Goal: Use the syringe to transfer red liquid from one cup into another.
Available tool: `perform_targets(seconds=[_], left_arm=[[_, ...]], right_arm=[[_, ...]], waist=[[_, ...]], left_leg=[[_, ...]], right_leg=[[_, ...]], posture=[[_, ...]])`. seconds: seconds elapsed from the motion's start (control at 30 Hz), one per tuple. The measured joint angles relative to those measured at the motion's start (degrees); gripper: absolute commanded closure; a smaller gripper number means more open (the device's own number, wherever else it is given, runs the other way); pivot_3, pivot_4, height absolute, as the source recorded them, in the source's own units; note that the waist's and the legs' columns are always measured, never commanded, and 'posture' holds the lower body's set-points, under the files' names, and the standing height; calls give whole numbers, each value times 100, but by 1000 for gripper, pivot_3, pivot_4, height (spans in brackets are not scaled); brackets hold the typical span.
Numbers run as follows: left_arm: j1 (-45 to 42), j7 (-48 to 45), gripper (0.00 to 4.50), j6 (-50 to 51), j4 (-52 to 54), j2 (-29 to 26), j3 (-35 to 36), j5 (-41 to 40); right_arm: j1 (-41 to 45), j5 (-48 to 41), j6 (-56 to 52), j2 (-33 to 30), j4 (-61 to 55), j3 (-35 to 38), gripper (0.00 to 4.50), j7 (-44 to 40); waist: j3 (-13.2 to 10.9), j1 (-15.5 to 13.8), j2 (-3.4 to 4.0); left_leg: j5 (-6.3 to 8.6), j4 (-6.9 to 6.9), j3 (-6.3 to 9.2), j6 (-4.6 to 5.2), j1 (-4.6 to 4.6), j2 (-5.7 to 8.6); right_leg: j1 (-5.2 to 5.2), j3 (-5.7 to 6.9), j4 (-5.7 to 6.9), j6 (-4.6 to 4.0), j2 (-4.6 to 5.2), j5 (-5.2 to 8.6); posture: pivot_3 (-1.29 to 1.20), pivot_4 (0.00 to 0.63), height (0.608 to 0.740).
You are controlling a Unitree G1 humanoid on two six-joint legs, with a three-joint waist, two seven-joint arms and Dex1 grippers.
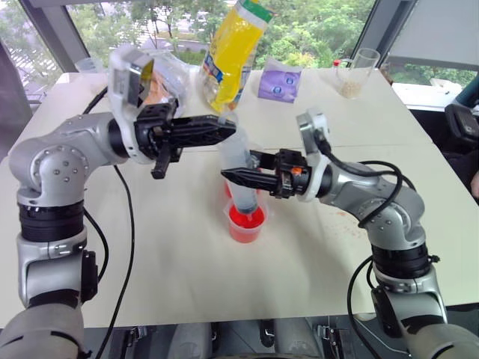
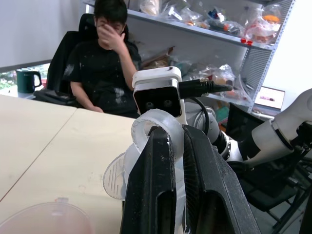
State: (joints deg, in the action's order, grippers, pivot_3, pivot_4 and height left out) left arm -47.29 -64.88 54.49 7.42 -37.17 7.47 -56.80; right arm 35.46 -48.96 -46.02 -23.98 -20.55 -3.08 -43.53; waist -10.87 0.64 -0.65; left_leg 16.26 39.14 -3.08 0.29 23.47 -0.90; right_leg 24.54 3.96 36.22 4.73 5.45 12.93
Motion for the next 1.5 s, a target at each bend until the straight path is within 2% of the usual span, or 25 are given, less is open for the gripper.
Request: perform_targets(seconds=[0.17, 0.3, 0.43, 0.47, 0.5, 0.67, 0.83, 1.03, 1.23, 1.37, 1.5], left_arm=[[-6, 53, 4478, 28, 17, 0, 5, -17], [-53, 142, 2924, 155, 14, -6, 19, -69], [-60, 178, 776, 245, 21, -62, 43, -138], [-59, 207, 316, 249, 19, -102, 62, -133], [-57, 243, 43, 268, 20, -119, 53, -131], [38, 357, 43, 287, -39, -397, 156, -121], [293, 523, 43, 288, -111, -884, 750, -137], [963, 722, 43, 355, 215, -958, 980, -265], [1790, 908, 43, 149, 800, -930, 1017, -220], [2089, 996, 43, -43, 1129, -888, 1001, -172], [2307, 1054, 43, -168, 1290, -881, 953, -123]], right_arm=[[0, -36, -22, -28, -12, 1, 3092, 35], [-1, -29, -22, -36, -11, 73, 3092, 133], [-1, -19, -22, -34, -11, 133, 3092, 231], [-1, -23, -22, -26, -12, 148, 3092, 236], [0, -39, -20, -20, -21, 166, 3092, 239], [79, -187, -13, -7, -126, 251, 3092, 249], [123, -210, -43, -9, -124, 346, 3092, 351], [876, -586, -340, -64, 151, 830, 3092, 853], [1180, -240, -1062, -969, 1399, 1270, 3092, 1618], [1251, 295, -2023, -1471, 2303, 1109, 3092, 2126], [1305, 857, -2808, -1698, 3080, 867, 3092, 2459]], waist=[[0, 0, 0], [0, -2, 0], [0, 0, 0], [0, 2, 0], [0, 3, 0], [0, 13, 0], [0, 5, 0], [-1, 1, 0], [1, -16, -2], [0, 4, -1], [0, 12, 0]], left_leg=[[0, 0, 0, 0, 0, 0], [0, 0, 0, 0, 0, 0], [0, 0, 1, 0, 0, 0], [0, 0, 1, 0, 0, 0], [0, 0, 1, 0, 0, 0], [0, -1, 2, 0, 0, -2], [0, -1, 1, 0, 0, -2], [0, 0, 1, 0, 0, -3], [2, -1, -6, 4, 2, 6], [3, -4, -6, 4, 1, 3], [3, -5, -8, 5, 2, 2]], right_leg=[[0, 0, 0, 0, 0, 0], [0, 0, 0, 0, 0, 0], [0, 0, 0, 0, 0, 0], [0, 0, 0, 0, -1, 0], [0, 0, 0, 0, -1, 0], [1, 0, 0, 0, -2, 0], [1, 0, 0, 0, 0, 0], [0, 0, 0, 0, 2, 0], [-4, -1, -10, -3, 12, 0], [-1, -1, -9, -3, 9, 1], [3, -3, -8, -3, 6, 1]], posture=[[0, 150, 740], [0, 150, 740], [0, 150, 740], [0, 150, 740], [0, 150, 740], [0, 150, 740], [0, 150, 740], [0, 150, 740], [0, 150, 740], [0, 150, 740], [0, 150, 740]])
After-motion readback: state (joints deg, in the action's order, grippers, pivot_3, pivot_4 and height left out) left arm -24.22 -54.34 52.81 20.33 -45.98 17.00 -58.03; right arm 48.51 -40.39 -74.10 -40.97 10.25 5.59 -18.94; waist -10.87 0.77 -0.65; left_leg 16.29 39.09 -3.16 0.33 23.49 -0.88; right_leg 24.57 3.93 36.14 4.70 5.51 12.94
